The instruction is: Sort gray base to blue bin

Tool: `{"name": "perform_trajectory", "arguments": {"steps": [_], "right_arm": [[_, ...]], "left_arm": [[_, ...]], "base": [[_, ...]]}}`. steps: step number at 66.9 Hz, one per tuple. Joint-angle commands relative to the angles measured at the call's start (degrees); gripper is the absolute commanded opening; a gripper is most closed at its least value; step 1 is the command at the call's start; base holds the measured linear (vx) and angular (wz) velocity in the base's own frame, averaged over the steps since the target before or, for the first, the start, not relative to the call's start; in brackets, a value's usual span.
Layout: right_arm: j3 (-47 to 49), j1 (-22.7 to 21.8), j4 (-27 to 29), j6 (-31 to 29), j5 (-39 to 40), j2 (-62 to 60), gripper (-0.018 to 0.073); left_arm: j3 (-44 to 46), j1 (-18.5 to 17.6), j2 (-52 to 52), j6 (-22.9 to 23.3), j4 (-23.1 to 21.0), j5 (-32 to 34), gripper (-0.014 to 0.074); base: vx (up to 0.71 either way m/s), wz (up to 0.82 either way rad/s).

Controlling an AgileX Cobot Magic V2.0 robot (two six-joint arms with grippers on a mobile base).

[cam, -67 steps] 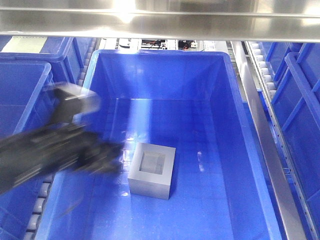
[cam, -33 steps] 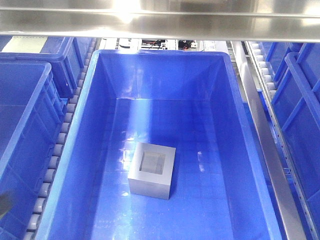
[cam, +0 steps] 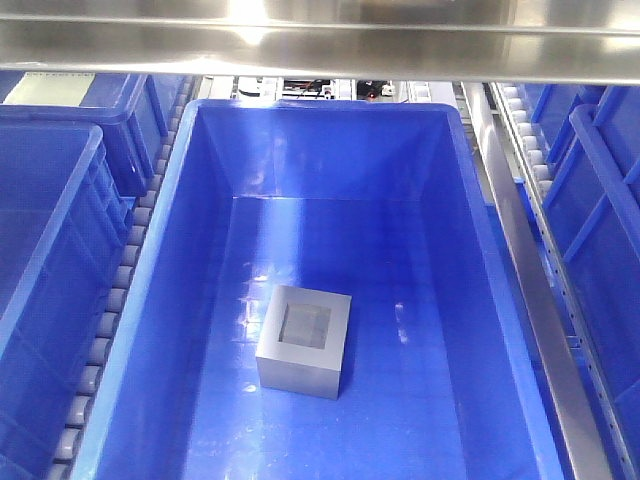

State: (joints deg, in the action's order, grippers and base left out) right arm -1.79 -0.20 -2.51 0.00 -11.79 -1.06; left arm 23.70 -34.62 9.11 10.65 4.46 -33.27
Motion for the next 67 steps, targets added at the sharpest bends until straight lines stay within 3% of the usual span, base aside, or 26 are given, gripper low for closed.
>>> {"name": "perform_trajectory", "arguments": {"steps": [1,31,35,40,55,67], "right_arm": [[-0.32,-0.09,-0.49,-0.69,4.62,-0.42,-0.0005],[-0.32,-0.09,-0.49,-0.69,4.48,-0.42,-0.0005],[-0.32,-0.09,-0.49,-0.69,4.48,-0.42,-0.0005],[-0.32,-0.09,-0.49,-0.69,4.48,-0.42,-0.0005],[-0.32,-0.09,-0.49,-0.69,4.56,-0.42,-0.0005],[-0.32,-0.09,-0.49,-0.69,4.56,-0.42,-0.0005]], "left_arm": [[1.38,-0.36,0.74,0.40,-0.14,3.05,-0.0008],[0.76,-0.32,0.74,0.40,-0.14,3.46,-0.0008],[-0.48,0.57,0.64,0.34,2.28,6.32,-0.0008],[-2.50,4.80,0.13,0.34,2.90,9.09,-0.0008],[-9.96,23.10,-3.20,0.34,2.78,17.57,-0.0008],[-16.06,34.36,-8.21,0.34,2.01,19.16,-0.0008]], "base": [[0.00,0.00],[0.00,0.00],[0.00,0.00],[0.00,0.00],[0.00,0.00],[0.00,0.00]]}}
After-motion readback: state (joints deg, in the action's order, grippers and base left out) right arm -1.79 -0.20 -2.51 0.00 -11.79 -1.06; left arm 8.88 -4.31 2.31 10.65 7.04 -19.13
